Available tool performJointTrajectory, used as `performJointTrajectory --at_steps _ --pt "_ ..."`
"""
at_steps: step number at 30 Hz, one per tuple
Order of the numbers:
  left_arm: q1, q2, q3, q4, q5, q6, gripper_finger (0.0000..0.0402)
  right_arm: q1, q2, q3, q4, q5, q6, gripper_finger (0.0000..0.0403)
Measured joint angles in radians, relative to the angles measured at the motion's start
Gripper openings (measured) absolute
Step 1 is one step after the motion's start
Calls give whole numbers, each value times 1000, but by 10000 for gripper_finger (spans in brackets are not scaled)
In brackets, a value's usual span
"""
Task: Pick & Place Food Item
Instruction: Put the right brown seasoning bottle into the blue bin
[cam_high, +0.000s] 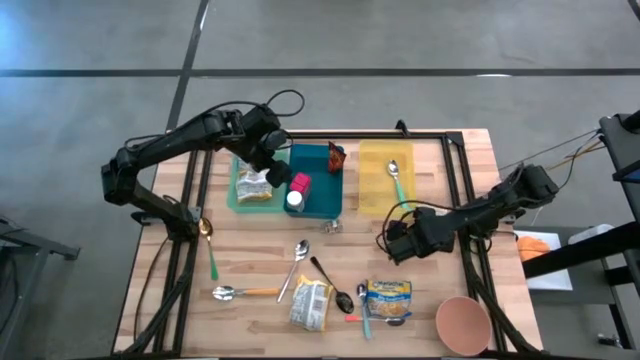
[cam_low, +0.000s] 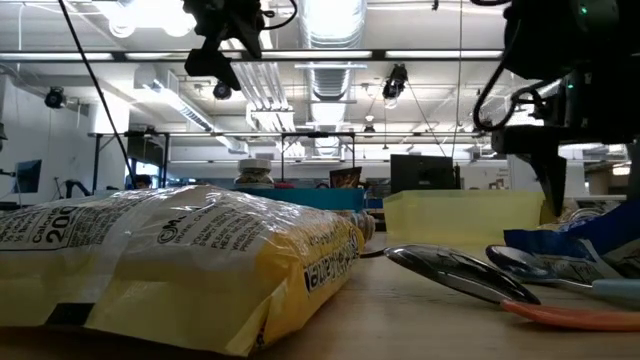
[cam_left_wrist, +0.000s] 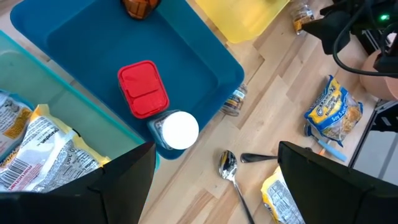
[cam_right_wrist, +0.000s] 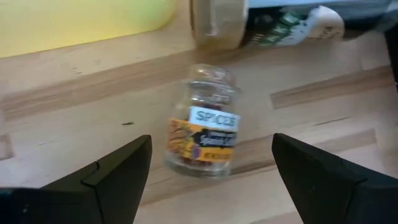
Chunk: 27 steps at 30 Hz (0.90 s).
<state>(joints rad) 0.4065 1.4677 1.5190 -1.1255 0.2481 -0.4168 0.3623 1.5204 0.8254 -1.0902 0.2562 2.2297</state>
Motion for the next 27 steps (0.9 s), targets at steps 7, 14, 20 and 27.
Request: performJointTrajectory --at_steps 7,14,20,27 --pt "0 0 0 2 0 -4 341 0 1 -39 62 16 31 331" --pt "0 0 1 1 10 -26 341 0 42 -50 113 31 41 331" --pt "0 0 1 -1 15 -30 341 0 94 -50 160 32 24 321" --pt "0 0 1 -1 16 -37 341 0 104 -50 159 35 -4 214"
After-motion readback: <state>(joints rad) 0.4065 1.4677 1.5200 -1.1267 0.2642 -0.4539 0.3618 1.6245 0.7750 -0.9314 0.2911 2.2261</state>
